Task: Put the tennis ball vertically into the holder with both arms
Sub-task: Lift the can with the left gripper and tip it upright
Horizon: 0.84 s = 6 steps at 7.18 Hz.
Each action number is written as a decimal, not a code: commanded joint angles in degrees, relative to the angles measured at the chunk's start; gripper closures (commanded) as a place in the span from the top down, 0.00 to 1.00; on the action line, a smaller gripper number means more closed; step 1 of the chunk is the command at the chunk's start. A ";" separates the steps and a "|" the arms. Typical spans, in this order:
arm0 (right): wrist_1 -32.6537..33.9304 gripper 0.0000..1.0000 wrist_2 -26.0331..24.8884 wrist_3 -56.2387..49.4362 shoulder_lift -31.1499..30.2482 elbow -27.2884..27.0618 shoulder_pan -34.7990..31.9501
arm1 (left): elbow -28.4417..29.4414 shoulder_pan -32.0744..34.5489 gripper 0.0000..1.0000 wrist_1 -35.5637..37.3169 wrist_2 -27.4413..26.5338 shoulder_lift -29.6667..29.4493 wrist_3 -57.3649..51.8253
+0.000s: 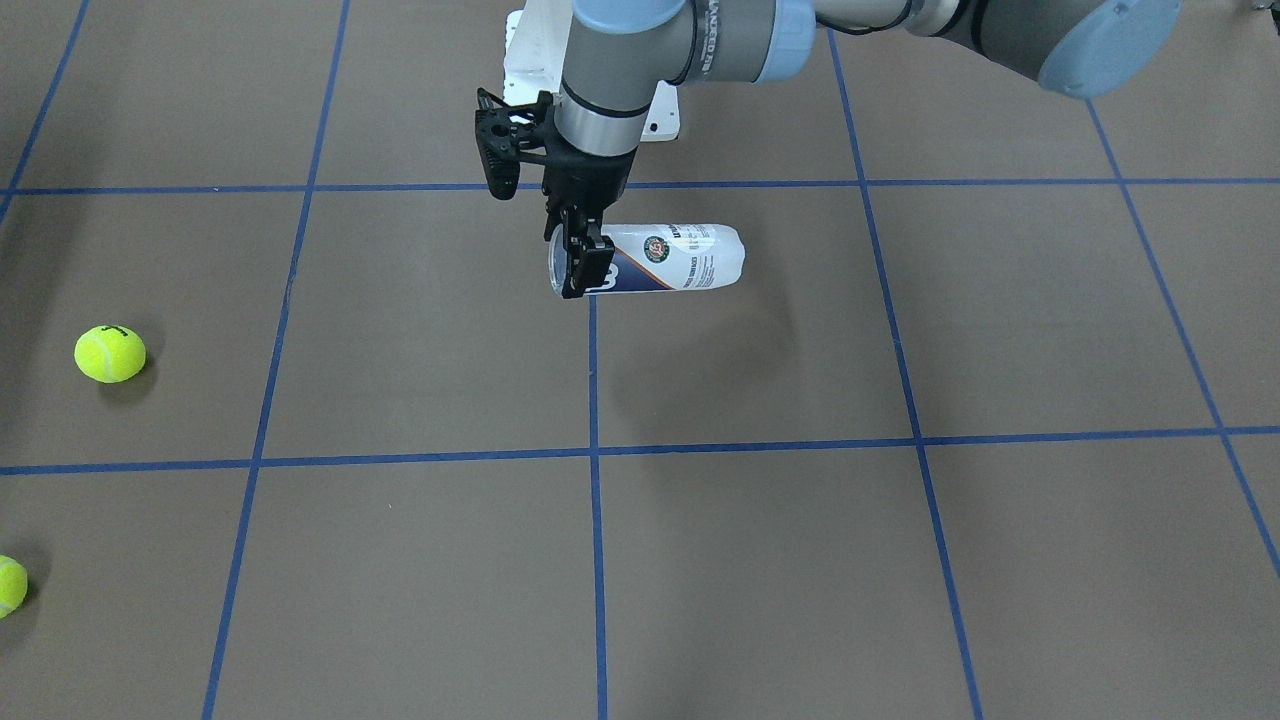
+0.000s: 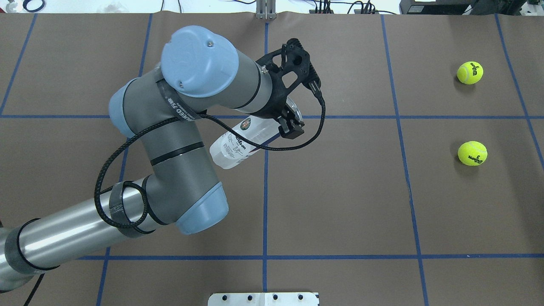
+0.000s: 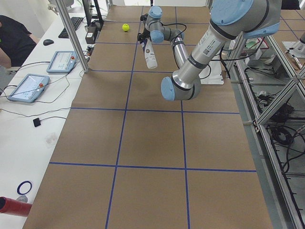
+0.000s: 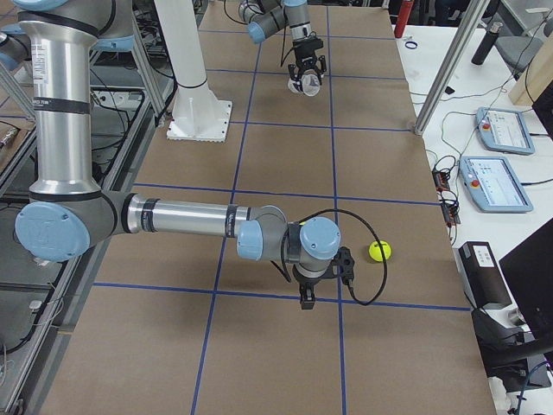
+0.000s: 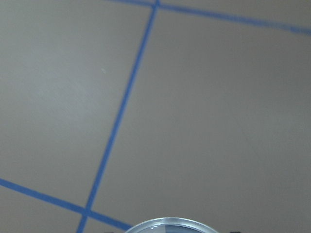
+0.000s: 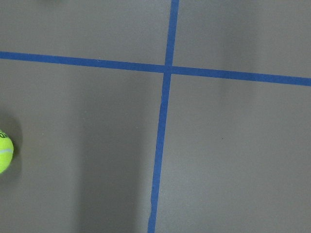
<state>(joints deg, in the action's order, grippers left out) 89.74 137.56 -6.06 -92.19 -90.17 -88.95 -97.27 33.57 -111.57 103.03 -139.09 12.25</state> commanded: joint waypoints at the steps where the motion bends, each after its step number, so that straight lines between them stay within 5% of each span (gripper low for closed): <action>1: -0.09 1.00 -0.10 0.09 0.25 -0.44 0.00 | 0.50 0.62 0.23 -19.32 -5.63 4.86 9.08; 6: -0.09 0.99 -0.10 0.44 0.69 -1.59 0.00 | 12.15 -0.35 0.24 -57.36 -19.24 12.08 20.09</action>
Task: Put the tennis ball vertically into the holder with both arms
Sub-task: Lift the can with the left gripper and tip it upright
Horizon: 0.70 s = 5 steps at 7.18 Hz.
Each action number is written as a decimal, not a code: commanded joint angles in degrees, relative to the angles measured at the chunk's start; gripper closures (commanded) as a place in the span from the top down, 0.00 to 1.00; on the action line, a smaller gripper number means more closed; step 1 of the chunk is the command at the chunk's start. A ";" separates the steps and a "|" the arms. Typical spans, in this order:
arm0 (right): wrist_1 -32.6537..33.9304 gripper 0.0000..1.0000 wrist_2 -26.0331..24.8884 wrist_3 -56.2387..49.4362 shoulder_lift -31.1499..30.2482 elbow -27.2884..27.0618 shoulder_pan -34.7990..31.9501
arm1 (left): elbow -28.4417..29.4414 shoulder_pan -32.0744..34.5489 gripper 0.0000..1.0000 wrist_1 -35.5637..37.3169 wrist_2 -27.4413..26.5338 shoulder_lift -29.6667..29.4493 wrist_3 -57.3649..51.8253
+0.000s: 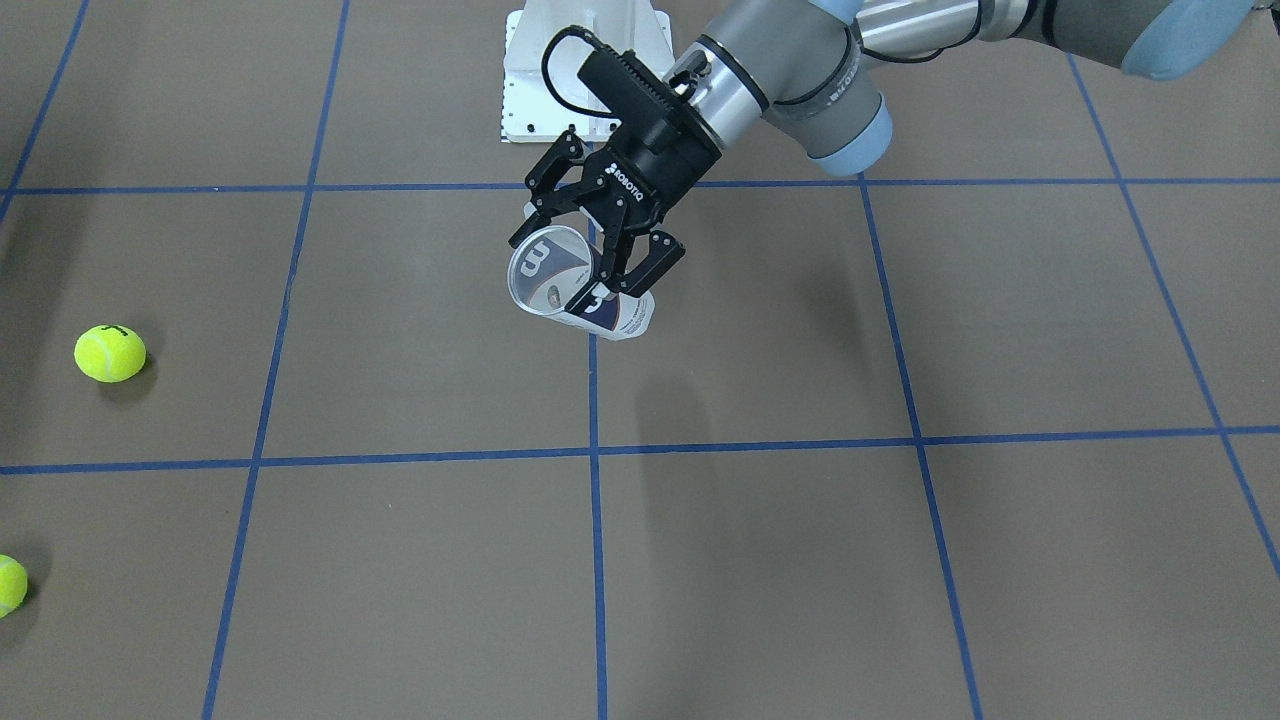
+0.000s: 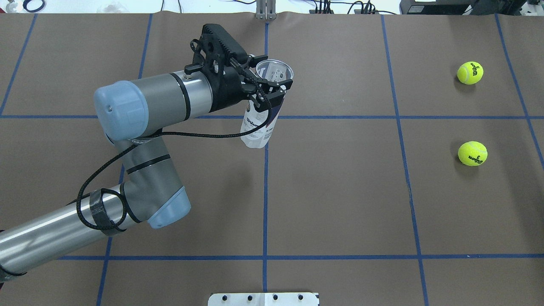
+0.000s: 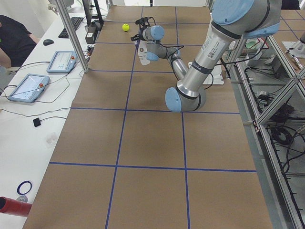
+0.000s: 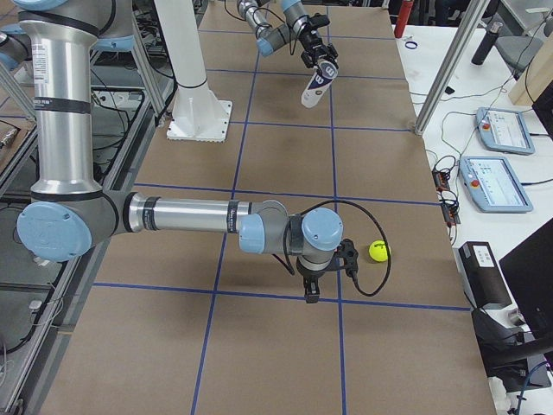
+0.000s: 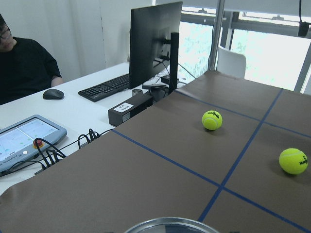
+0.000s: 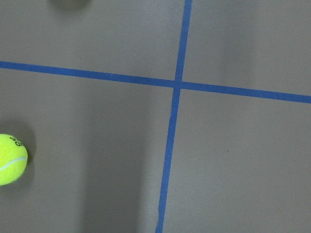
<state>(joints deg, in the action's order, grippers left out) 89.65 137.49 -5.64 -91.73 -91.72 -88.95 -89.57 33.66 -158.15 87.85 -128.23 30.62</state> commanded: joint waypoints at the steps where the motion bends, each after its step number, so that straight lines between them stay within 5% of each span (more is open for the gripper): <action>1: 0.00 0.99 -0.03 0.02 0.32 -0.03 0.00 | 8.23 -0.44 0.24 -16.78 -4.17 1.31 1.64; 3: 0.00 0.99 0.06 0.02 0.32 -0.03 0.00 | 13.17 -0.53 0.24 -27.34 -6.45 2.18 0.94; 5: 0.00 0.99 -0.03 0.02 0.58 0.05 0.00 | 13.63 -0.53 0.24 -28.09 -6.55 4.91 -0.72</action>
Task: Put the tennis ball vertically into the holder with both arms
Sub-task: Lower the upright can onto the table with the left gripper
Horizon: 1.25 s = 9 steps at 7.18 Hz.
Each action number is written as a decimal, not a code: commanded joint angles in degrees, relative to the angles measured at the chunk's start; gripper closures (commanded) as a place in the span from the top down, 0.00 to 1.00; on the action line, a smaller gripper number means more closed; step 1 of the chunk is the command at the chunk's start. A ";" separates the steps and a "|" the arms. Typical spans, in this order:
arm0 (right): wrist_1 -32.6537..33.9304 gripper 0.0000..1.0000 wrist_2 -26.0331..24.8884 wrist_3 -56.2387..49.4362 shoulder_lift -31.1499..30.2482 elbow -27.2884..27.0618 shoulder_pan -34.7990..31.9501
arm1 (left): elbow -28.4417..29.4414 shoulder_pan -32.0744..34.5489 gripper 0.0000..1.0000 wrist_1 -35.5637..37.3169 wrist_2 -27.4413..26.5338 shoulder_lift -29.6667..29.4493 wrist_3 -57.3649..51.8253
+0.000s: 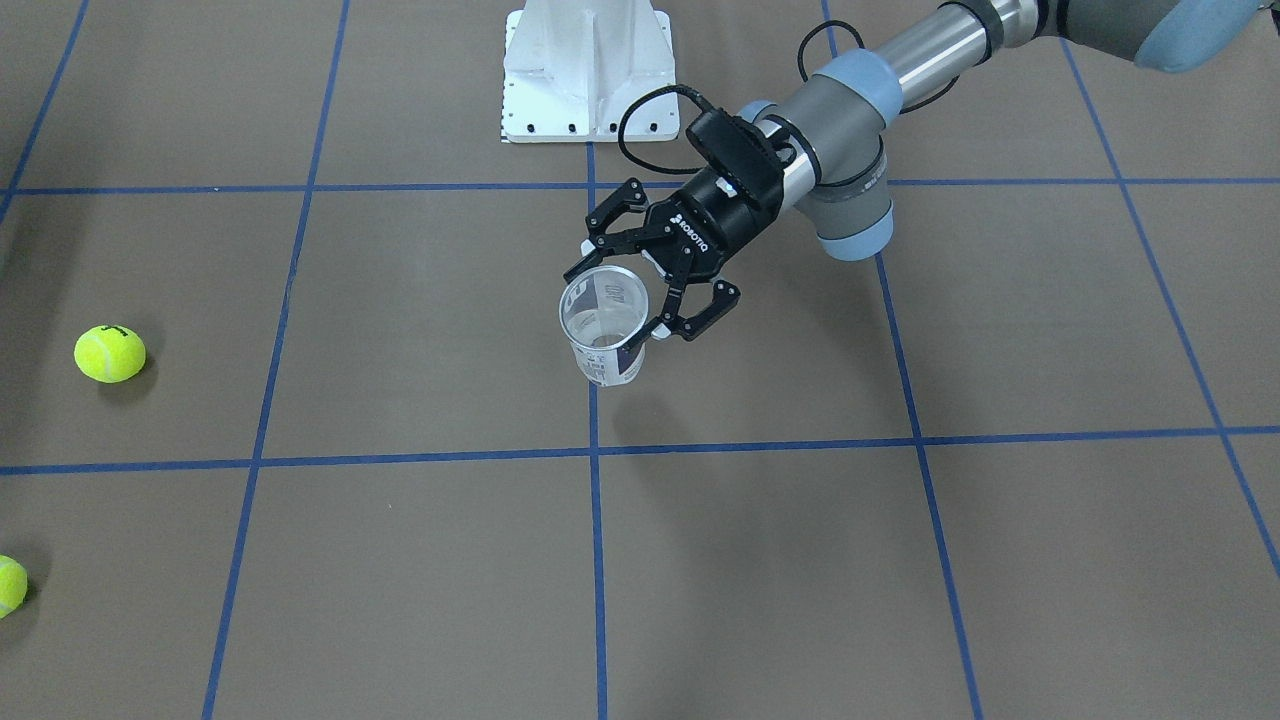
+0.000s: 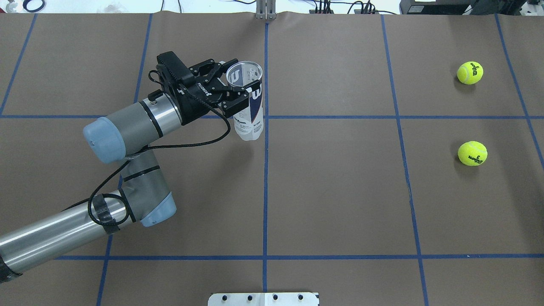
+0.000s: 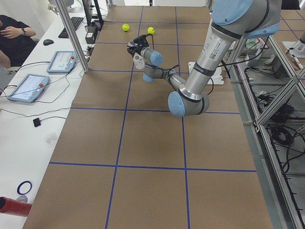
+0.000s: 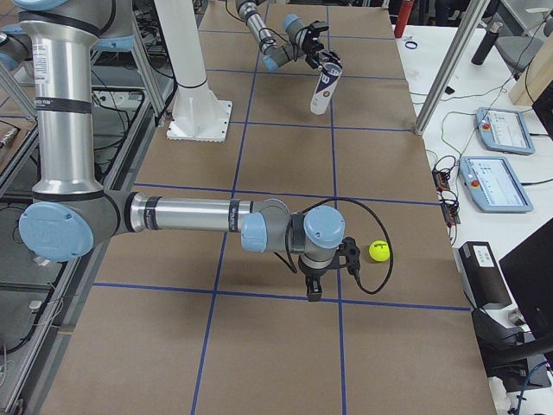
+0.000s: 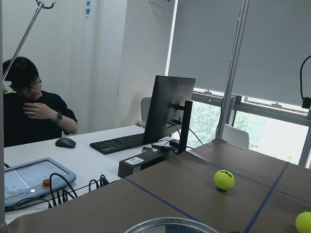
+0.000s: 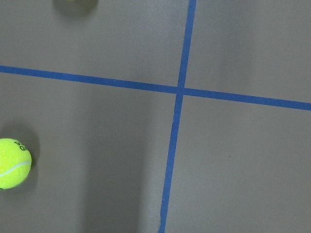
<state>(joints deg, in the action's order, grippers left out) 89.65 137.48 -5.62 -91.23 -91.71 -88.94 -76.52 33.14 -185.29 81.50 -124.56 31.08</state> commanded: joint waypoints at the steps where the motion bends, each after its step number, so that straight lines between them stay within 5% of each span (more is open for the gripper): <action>1: 0.09 0.99 -0.02 0.00 0.00 0.04 0.00 | 0.59 -0.09 0.23 -1.04 -0.20 1.51 -3.90; 9: 0.09 0.99 0.07 0.00 0.00 0.30 0.00 | 1.90 -4.92 0.23 -2.63 -7.05 -0.32 -8.89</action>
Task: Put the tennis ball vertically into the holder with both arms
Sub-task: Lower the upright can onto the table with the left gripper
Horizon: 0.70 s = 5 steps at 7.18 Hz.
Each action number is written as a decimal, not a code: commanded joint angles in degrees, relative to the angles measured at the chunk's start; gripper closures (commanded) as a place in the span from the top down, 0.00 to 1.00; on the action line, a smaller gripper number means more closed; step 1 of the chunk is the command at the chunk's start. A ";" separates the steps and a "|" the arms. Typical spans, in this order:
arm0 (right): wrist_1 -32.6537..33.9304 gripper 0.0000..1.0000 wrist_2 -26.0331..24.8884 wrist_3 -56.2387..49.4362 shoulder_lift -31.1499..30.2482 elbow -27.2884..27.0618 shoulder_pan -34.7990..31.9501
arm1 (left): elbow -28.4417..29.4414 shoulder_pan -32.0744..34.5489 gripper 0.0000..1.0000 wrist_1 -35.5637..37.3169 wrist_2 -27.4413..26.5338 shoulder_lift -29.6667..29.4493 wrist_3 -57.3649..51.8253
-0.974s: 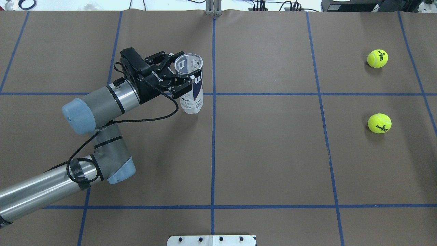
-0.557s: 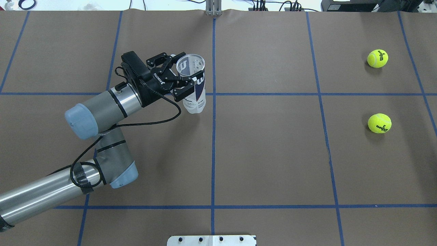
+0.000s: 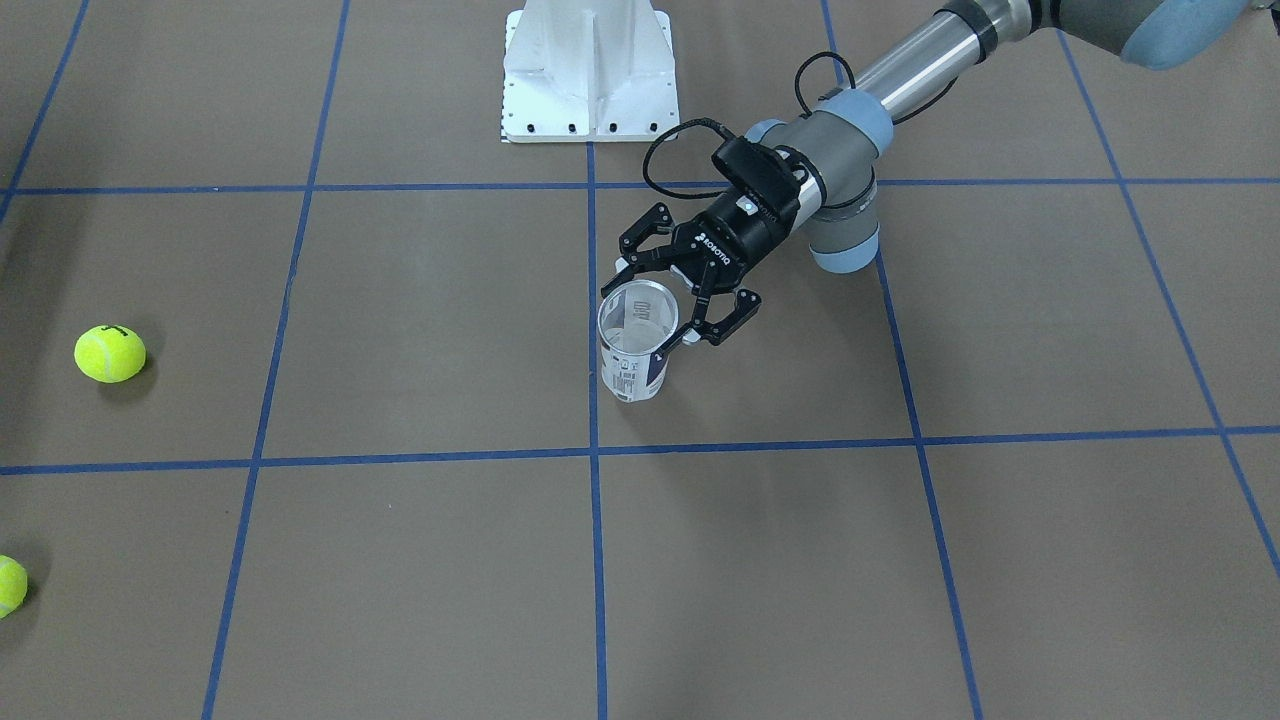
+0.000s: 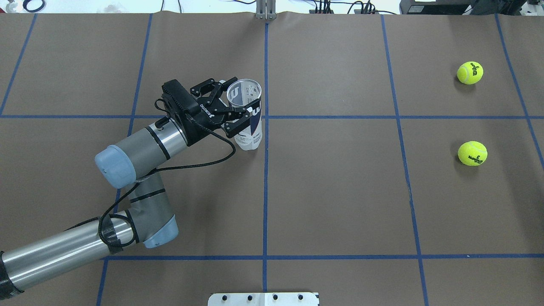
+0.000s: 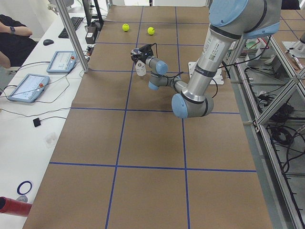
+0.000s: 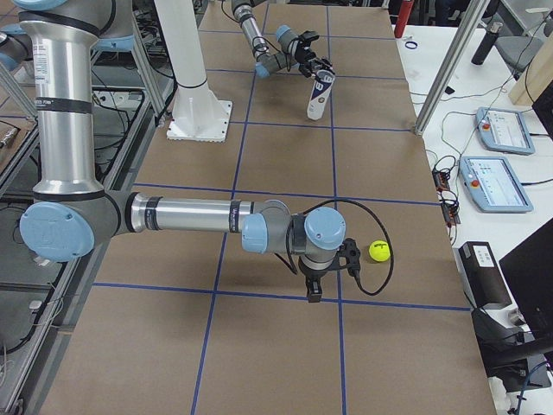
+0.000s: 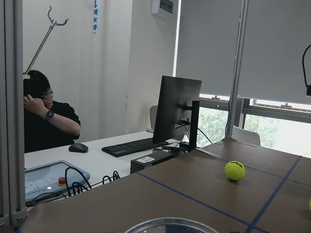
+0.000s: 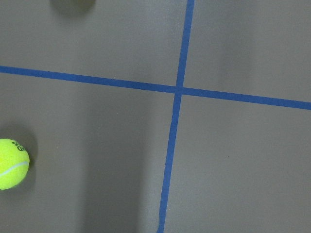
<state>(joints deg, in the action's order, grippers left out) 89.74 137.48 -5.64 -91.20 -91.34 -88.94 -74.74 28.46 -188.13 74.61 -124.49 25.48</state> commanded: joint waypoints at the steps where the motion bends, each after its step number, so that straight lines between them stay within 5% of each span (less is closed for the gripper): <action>1: 0.00 0.99 0.07 0.01 -0.03 0.11 0.00 | 0.12 -0.60 0.24 -0.04 -0.16 -0.57 -4.20; 5: 0.00 1.00 0.07 -0.08 -0.11 0.29 0.00 | 0.64 -1.65 0.24 -3.36 -0.68 -0.23 -4.12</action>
<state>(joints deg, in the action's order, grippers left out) 89.74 137.55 -5.64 -91.30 -91.11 -88.94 -74.48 26.99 -189.76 74.32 -125.05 21.35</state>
